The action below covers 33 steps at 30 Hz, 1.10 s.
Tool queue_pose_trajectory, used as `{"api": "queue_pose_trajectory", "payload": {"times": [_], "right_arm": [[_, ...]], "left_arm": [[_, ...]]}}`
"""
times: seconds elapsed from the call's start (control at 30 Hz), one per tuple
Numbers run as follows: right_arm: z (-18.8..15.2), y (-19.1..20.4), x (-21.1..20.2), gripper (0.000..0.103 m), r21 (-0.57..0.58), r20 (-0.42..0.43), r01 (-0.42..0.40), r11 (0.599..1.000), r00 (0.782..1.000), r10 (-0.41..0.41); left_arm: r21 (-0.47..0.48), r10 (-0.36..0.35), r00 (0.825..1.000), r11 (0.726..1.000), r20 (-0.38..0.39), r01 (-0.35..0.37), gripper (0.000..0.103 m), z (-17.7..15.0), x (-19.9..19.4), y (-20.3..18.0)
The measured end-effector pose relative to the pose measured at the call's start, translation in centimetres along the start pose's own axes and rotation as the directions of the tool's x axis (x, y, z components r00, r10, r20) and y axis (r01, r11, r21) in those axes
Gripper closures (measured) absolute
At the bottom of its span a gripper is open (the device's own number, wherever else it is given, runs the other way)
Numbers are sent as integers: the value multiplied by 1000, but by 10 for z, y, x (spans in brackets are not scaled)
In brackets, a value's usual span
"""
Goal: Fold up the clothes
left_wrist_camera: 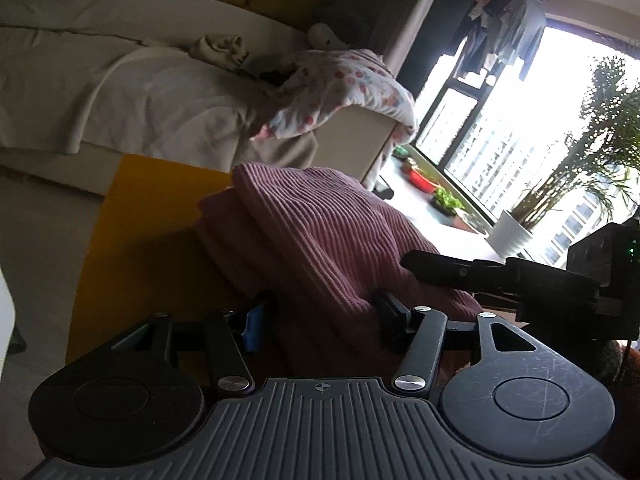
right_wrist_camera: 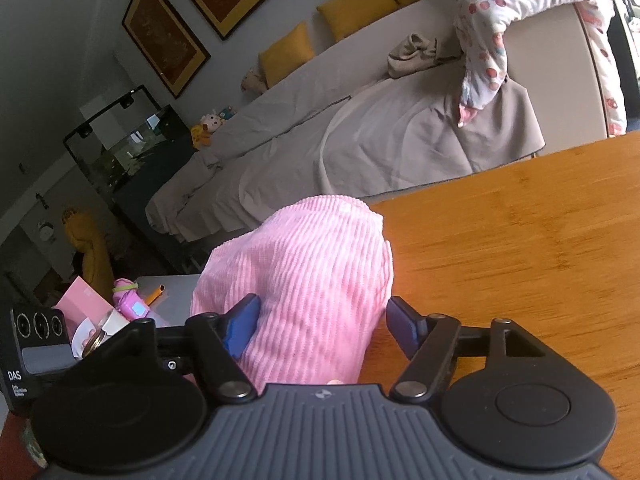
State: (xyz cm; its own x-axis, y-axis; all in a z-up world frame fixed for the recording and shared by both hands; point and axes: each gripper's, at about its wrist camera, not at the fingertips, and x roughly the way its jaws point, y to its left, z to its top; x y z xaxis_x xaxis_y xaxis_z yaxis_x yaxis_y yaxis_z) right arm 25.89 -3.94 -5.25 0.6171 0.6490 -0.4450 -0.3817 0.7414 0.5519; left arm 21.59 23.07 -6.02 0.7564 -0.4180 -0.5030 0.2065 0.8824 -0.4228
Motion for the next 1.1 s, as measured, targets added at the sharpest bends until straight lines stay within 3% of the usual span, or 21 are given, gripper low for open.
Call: {"api": "queue_pose_trajectory", "payload": {"times": [0.27, 0.33, 0.37, 0.47, 0.5, 0.57, 0.7, 0.87, 0.97, 1.1], "right_arm": [[-4, 2, -6, 21, -15, 24, 36, 999, 999, -35], [-8, 3, -15, 6, -14, 61, 54, 998, 997, -53], [-10, 3, -20, 0, -14, 80, 63, 998, 995, -62], [-16, 4, -34, 0, -10, 135, 90, 996, 987, -88], [-21, 6, -41, 0, -23, 130, 101, 995, 987, -97], [-33, 11, -57, 0, -49, 111, 116, 992, 988, -110], [-60, 15, -98, 0, -78, 93, 183, 980, 980, -176], [-83, 14, -145, 0, -155, 124, 246, 957, 966, -228], [-83, 16, -151, 0, -248, 136, 294, 923, 954, -267], [-76, 16, -137, 0, -298, 61, 315, 901, 948, -311]], "left_arm": [[9, 66, 997, 998, 35, -66, 27, -3, -2, -7], [-15, 98, 992, 995, 79, -97, 25, -10, -9, -13], [-27, 115, 988, 993, 101, -113, 24, -14, -13, -17], [-45, 182, 969, 983, 169, -177, 17, -32, -29, -39], [-51, 204, 960, 979, 191, -198, 9, -38, -34, -46], [-70, 240, 948, 971, 210, -230, 6, -52, -45, -61], [-102, 262, 952, 963, 160, -248, 0, -81, -64, -89], [-112, 339, 934, 938, 114, -327, 0, -111, -86, -117], [-77, 379, 918, 925, 118, -372, 0, -115, -91, -128], [14, 492, 870, 870, 17, -492, 0, -109, -69, -138]]}}
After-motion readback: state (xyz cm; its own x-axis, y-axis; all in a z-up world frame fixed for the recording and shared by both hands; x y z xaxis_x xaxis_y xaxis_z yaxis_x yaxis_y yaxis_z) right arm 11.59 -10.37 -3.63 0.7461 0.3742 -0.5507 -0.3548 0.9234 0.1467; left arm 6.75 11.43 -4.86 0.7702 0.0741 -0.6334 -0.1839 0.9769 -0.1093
